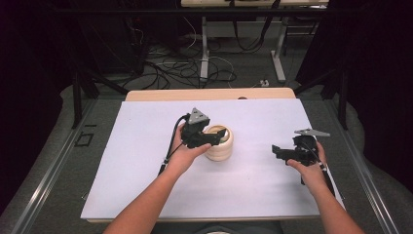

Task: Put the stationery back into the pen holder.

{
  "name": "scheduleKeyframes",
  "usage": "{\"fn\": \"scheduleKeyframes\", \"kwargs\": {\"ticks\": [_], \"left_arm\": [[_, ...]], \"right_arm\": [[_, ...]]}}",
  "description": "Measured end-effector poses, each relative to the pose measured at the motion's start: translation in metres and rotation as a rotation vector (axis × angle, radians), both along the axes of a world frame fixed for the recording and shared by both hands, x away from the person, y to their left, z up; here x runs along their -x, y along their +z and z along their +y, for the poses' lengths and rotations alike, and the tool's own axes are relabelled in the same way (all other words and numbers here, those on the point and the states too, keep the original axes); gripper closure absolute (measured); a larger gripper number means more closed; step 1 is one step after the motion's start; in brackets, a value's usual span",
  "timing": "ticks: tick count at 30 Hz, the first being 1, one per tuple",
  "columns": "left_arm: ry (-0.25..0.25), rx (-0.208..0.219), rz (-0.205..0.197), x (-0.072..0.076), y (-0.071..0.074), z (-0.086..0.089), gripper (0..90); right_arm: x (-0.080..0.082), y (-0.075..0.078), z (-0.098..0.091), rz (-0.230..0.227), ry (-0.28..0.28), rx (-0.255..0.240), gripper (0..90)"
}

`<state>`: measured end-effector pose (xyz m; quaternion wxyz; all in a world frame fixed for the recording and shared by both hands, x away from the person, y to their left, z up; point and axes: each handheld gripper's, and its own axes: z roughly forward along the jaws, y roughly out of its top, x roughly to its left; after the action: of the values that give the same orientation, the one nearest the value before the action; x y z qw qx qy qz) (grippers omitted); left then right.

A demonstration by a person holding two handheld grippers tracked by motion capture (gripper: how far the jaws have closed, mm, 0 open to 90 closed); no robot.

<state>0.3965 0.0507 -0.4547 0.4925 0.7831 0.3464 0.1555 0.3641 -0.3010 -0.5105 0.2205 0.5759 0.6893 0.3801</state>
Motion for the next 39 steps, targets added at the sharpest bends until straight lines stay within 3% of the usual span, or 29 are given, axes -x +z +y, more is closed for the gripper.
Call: {"fn": "scheduleKeyframes", "kwargs": {"ticks": [9,16,21,26,35,39], "left_arm": [[0.093,0.009,0.017,0.000,0.003,0.028,27.1],[0.156,0.006,0.007,0.003,0.000,0.049,17.2],[0.180,0.013,0.008,0.006,-0.001,0.064,15.7],[0.218,0.000,0.002,0.006,-0.008,0.081,14.1],[0.280,-0.002,0.056,0.007,-0.023,0.116,6.7],[0.302,0.003,0.058,0.010,-0.027,0.128,4.0]], "right_arm": [[0.000,0.000,0.000,0.000,0.000,0.000,0.0],[0.001,0.001,0.002,0.000,0.003,0.000,0.0],[0.001,0.000,0.001,-0.001,0.009,0.008,0.0],[0.001,0.001,0.002,-0.001,0.004,-0.003,0.0],[0.002,0.001,0.002,-0.002,0.005,0.000,0.0],[0.001,0.001,0.002,-0.002,0.002,-0.003,0.0]]}}
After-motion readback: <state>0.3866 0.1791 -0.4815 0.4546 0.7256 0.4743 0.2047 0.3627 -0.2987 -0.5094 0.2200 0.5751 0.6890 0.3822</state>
